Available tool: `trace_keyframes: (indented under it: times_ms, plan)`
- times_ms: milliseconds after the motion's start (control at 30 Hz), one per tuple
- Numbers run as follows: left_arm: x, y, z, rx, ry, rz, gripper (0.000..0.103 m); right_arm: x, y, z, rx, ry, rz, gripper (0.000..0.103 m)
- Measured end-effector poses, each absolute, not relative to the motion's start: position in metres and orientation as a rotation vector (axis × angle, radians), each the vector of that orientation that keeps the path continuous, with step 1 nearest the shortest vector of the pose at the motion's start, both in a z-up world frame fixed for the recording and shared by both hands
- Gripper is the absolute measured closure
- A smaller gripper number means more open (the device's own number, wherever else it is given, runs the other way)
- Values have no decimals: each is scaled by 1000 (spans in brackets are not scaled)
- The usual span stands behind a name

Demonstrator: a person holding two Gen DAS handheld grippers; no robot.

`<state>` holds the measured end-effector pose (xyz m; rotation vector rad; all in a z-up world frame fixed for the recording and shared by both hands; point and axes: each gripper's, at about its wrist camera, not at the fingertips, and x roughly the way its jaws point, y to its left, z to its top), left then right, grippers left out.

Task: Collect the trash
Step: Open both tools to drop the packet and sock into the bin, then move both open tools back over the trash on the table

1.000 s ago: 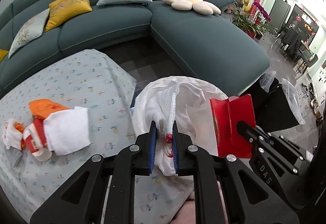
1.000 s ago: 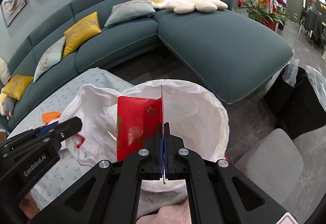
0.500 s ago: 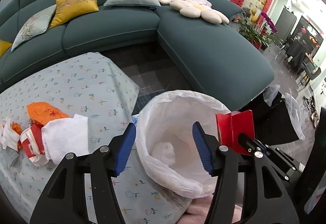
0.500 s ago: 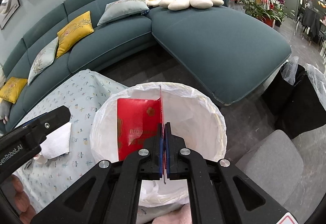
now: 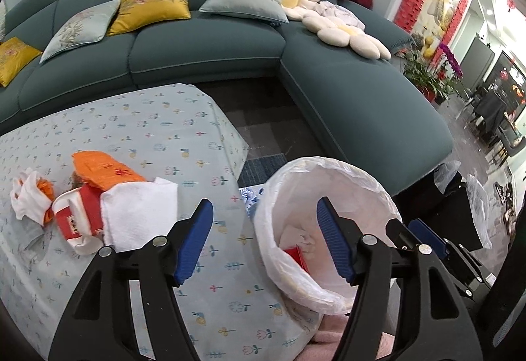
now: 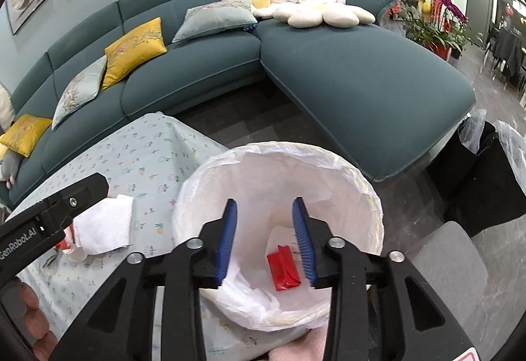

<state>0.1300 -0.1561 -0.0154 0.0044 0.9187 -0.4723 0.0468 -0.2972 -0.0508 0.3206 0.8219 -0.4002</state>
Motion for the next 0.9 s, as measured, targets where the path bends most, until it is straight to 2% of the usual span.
trace_keyframes:
  times_ms: [533,633,900]
  plan:
    - [130,-80,2,-75,878,-364,41,58,-228,-24,238,809,-297,65]
    - [129,-63,4,-86,873,-338,41,59,-215,-20,225,805,-281,60]
    - [127,-22,2,-132,874,-281,41,62,-181,-11,182,797,-240,55]
